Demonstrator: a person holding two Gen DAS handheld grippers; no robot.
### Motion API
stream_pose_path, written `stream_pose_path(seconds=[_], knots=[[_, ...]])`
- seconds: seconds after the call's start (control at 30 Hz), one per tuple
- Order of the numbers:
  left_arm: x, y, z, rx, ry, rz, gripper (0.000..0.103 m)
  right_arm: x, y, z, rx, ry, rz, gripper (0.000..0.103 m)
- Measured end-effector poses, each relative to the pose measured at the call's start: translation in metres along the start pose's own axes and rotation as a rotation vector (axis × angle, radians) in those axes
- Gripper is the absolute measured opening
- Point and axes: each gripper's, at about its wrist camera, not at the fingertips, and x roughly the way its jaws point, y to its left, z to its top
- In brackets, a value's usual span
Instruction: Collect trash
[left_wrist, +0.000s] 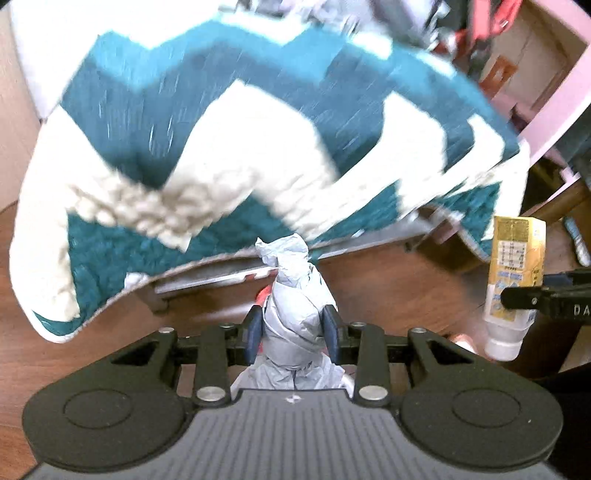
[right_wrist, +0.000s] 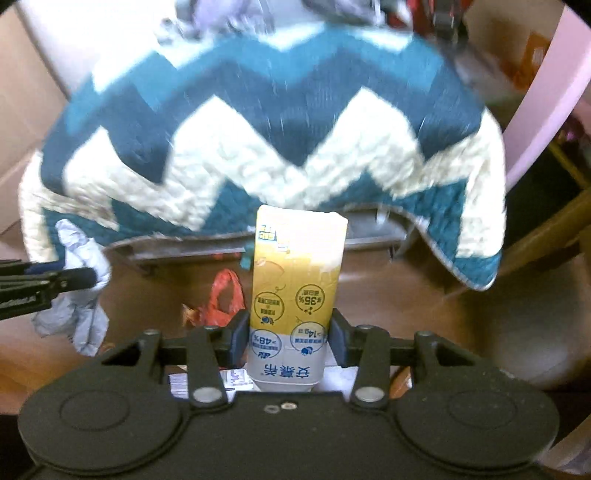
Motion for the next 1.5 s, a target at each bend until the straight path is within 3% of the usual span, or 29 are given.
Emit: stream_pose_path(seconds=[0.4, 0.63, 0.87, 1.23, 1.5], knots=[[-0.132, -0.101, 0.022, 0.084, -0.216, -0.039, 0.033, -0.170, -0.025, 0.003, -0.104, -0.242, 0.010, 0.042], [-0.197, -0.167, 0.043, 0.157, -0.339, -0.080, 0.033, -0.253, -0.059, 0.010, -0.111, -0.355, -0.008, 0.042], [-0.245, -0.239, 0.069, 0.215, -0.411, -0.141, 0.033, -0.328, -0.103, 0.016, -0.100, -0.496, -0.067, 0.042], [-0.290, -0.369, 0.115, 0.344, -0.493, -0.243, 0.033, -0.402, -0.199, 0.031, -0.007, -0.597, -0.187, 0.042], [-0.304, -0.463, 0.144, 0.435, -0.543, -0.318, 0.033, -0.407, -0.276, 0.033, 0.112, -0.570, -0.258, 0.042]])
